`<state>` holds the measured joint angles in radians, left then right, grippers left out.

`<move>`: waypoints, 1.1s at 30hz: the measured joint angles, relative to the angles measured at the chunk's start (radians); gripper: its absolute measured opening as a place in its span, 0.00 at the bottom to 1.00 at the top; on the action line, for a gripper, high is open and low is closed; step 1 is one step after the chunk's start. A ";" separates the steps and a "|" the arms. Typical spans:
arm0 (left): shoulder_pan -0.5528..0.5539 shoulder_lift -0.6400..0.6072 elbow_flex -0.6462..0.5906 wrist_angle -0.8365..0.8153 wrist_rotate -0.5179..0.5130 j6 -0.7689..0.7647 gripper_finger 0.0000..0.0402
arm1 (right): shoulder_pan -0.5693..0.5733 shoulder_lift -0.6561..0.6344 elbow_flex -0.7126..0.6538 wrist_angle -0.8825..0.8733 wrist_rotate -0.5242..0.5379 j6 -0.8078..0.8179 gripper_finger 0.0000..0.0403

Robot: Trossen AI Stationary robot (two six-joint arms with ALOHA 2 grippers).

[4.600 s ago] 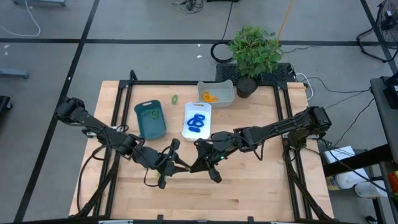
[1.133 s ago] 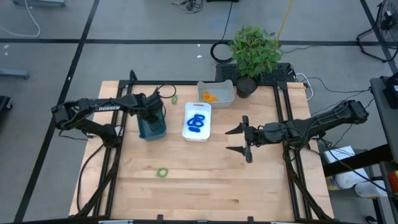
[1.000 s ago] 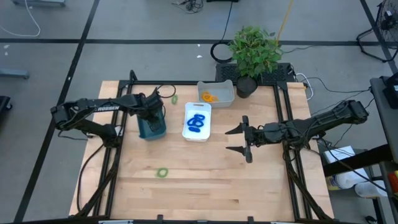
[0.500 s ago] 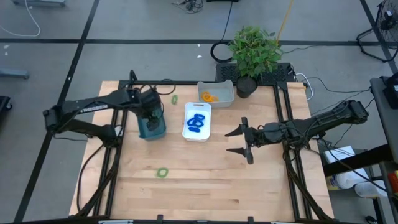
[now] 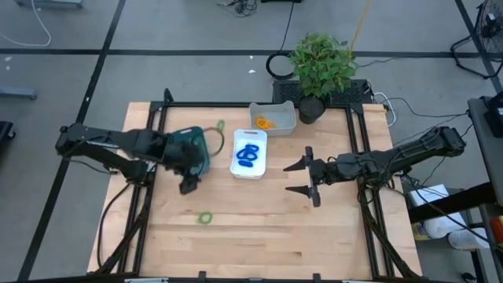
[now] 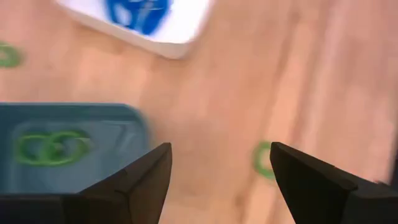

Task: Sort spring keychains
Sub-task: Put the green spring keychain into the blue bin

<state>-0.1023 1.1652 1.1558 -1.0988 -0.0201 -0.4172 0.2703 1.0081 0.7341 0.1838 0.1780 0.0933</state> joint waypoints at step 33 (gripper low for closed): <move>-0.582 0.329 0.014 0.134 -0.036 -0.290 0.68 | 0.040 0.000 0.001 0.030 0.001 -0.031 0.66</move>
<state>-0.6845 1.4943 1.1698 -0.9647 -0.0565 -0.7073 0.3103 1.0084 0.7349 0.2138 0.1787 0.0628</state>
